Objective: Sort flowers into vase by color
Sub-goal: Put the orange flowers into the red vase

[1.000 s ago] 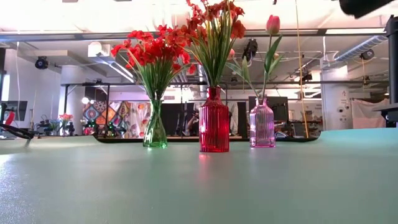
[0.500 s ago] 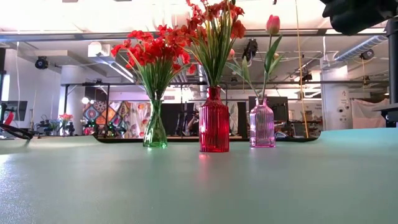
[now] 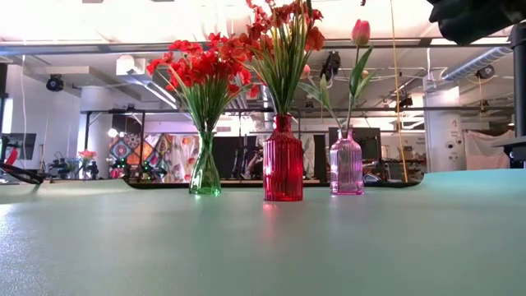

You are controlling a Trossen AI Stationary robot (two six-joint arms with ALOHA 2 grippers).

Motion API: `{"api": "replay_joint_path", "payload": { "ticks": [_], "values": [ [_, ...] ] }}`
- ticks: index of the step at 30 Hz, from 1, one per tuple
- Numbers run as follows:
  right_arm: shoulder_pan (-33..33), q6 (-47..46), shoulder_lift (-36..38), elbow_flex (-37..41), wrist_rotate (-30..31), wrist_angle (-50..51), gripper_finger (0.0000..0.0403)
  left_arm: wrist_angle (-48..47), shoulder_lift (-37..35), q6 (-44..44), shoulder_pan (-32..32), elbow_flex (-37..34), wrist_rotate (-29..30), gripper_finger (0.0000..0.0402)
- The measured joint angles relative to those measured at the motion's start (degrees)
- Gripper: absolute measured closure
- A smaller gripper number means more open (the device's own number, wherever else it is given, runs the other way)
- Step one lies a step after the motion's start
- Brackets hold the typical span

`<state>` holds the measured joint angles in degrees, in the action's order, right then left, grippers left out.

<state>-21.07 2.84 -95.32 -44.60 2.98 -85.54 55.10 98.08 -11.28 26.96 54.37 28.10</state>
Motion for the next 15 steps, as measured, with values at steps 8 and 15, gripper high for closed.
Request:
{"api": "replay_joint_path", "payload": {
  "ticks": [8, 15],
  "values": [
    [-0.07, -3.22, 7.32, 0.0, 0.04, 18.83, 0.0262, -10.66, -3.88, 2.23, 3.12, -0.07, 3.45, 0.04],
    [-1.04, -6.88, 16.61, -0.76, 7.14, 45.23, 0.0204, -27.49, -11.08, 7.83, 7.1, -0.09, 12.67, 0.0401]
  ]
}}
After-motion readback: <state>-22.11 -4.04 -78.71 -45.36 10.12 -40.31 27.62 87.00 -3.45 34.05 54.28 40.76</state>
